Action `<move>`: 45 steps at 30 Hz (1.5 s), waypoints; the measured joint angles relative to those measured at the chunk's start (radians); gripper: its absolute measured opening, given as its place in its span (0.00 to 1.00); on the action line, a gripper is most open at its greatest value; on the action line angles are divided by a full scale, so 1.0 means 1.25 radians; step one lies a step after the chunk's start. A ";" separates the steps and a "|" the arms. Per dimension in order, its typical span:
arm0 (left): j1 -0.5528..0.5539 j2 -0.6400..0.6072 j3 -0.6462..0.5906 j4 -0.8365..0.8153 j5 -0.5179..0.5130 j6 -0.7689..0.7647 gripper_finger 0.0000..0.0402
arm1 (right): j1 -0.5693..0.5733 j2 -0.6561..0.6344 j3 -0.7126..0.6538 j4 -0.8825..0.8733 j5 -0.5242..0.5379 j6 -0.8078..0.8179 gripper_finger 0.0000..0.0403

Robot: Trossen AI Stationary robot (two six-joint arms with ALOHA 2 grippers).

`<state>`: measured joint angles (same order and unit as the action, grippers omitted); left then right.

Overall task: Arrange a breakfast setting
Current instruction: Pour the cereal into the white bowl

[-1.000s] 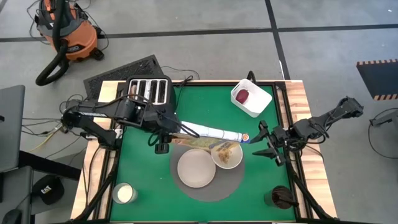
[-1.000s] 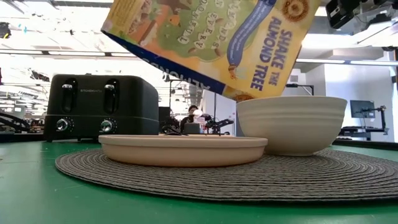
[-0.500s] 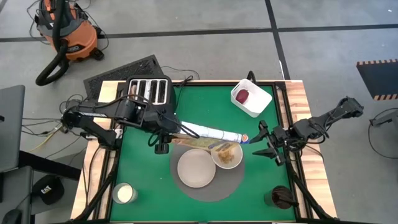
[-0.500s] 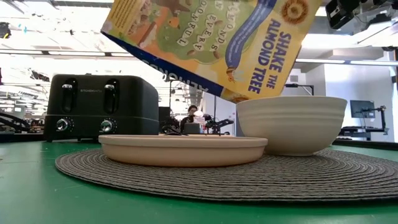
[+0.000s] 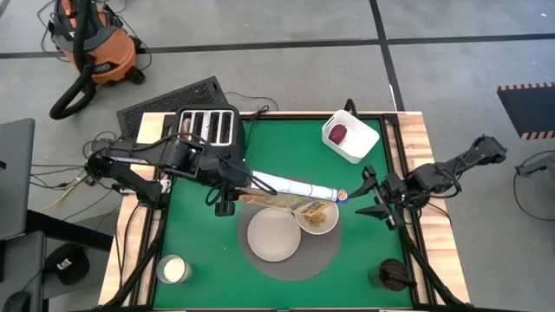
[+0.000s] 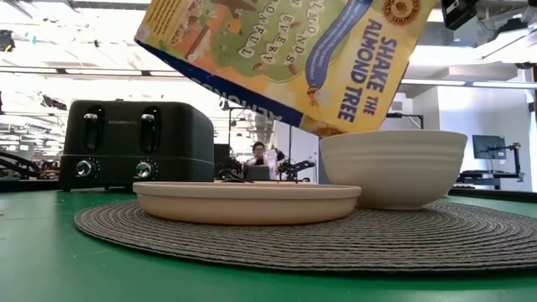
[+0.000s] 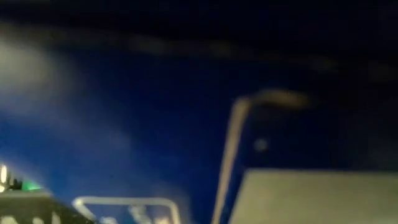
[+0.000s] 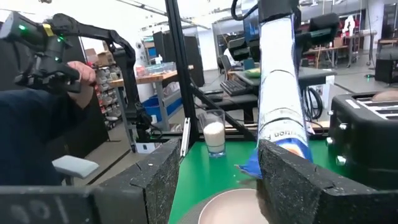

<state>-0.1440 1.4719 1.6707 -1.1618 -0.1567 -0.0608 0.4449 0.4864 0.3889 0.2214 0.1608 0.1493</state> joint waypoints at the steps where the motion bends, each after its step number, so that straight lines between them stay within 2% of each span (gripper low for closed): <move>1: 0.000 0.000 0.000 0.000 -0.014 -0.001 0.35 | 0.000 -0.004 0.000 0.002 0.000 0.000 0.60; 4: 0.002 0.000 0.007 -0.003 -0.035 -0.003 0.35 | 0.000 -0.005 0.000 0.004 -0.001 0.000 0.60; 19: 0.000 0.001 0.013 -0.023 0.018 -0.031 0.35 | 0.000 -0.076 0.000 0.004 -0.002 -0.004 0.60; 23: 0.001 0.001 0.013 -0.019 0.008 -0.031 0.35 | 0.000 -0.084 0.000 0.003 -0.002 -0.013 0.60; 27: 0.000 0.001 0.013 -0.020 -0.043 -0.031 0.35 | 0.000 -0.083 0.000 0.002 -0.002 -0.014 0.60; 30: 0.002 0.001 0.013 -0.020 0.013 -0.026 0.35 | 0.000 -0.083 0.000 0.000 -0.002 -0.013 0.60; 41: 0.000 0.001 0.013 -0.013 -0.018 -0.037 0.35 | 0.000 -0.083 0.000 -0.004 -0.002 -0.015 0.60; 45: -0.002 0.001 0.013 -0.012 0.018 -0.041 0.35 | 0.000 -0.083 0.000 -0.007 -0.002 -0.015 0.60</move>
<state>-0.1467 1.4727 1.6875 -1.1771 -0.1336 -0.1125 0.4446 0.3820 0.3889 0.2129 0.1585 0.1310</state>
